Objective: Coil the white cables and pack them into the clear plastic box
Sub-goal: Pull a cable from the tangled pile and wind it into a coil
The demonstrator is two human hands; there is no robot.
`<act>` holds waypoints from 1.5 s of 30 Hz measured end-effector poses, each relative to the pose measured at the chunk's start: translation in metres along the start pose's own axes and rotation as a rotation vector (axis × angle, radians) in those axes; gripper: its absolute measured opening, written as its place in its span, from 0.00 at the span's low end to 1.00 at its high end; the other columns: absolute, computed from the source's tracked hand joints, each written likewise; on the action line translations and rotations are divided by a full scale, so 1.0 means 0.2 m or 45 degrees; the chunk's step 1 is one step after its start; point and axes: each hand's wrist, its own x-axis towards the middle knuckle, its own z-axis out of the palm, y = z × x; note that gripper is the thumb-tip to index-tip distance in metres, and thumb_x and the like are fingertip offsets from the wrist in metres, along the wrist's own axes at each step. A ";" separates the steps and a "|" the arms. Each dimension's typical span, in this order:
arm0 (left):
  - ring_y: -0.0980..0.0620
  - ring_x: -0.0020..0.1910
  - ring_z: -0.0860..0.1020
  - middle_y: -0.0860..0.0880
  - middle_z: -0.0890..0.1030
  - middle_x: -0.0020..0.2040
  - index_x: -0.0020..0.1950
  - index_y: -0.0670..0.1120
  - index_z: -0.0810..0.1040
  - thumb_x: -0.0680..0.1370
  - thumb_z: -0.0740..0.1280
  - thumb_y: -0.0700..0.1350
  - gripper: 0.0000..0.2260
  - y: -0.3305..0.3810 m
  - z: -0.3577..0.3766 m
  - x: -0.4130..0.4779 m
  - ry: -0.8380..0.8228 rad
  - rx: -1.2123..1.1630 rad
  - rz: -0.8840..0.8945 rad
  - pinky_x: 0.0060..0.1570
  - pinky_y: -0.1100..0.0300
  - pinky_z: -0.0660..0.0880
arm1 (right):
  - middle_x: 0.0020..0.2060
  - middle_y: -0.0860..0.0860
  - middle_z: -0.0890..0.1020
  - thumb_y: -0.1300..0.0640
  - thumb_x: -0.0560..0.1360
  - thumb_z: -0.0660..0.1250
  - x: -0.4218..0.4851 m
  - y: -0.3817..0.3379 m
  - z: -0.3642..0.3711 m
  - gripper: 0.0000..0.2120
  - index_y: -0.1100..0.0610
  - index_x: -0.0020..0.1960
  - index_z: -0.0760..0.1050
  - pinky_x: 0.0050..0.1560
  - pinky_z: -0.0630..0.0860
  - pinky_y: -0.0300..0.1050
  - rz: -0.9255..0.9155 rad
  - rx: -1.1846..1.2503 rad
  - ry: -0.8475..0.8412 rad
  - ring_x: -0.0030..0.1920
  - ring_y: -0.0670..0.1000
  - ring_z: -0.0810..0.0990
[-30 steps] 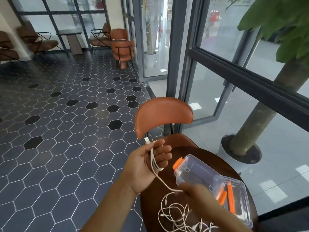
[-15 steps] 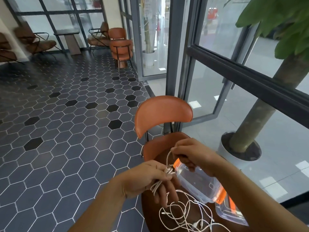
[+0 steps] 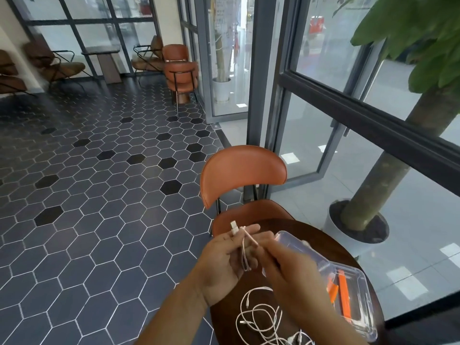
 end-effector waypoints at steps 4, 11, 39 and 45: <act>0.39 0.57 0.84 0.34 0.81 0.63 0.69 0.35 0.72 0.85 0.53 0.44 0.19 0.02 0.01 0.02 0.067 -0.251 0.045 0.50 0.51 0.83 | 0.37 0.45 0.84 0.49 0.76 0.63 -0.11 0.04 0.11 0.14 0.41 0.60 0.76 0.32 0.81 0.43 -0.158 -0.239 0.050 0.35 0.45 0.82; 0.47 0.34 0.81 0.41 0.81 0.40 0.57 0.38 0.79 0.83 0.57 0.45 0.15 0.02 0.02 0.01 0.075 -0.430 0.083 0.35 0.57 0.78 | 0.35 0.40 0.80 0.53 0.67 0.73 -0.16 0.23 0.20 0.06 0.45 0.43 0.80 0.36 0.73 0.34 -0.183 -0.224 0.110 0.38 0.42 0.77; 0.40 0.61 0.82 0.37 0.83 0.60 0.66 0.37 0.74 0.85 0.57 0.43 0.14 -0.06 0.00 0.12 0.148 0.242 0.077 0.62 0.47 0.78 | 0.42 0.48 0.85 0.55 0.80 0.64 0.10 0.08 -0.07 0.06 0.48 0.53 0.78 0.45 0.82 0.46 0.289 -0.225 -0.190 0.40 0.47 0.83; 0.43 0.47 0.85 0.37 0.84 0.48 0.59 0.37 0.77 0.80 0.62 0.45 0.14 -0.07 0.08 0.17 0.200 -0.216 0.196 0.48 0.51 0.82 | 0.36 0.57 0.86 0.67 0.76 0.69 -0.12 0.02 0.06 0.09 0.54 0.50 0.76 0.36 0.82 0.51 0.471 0.780 0.046 0.32 0.57 0.84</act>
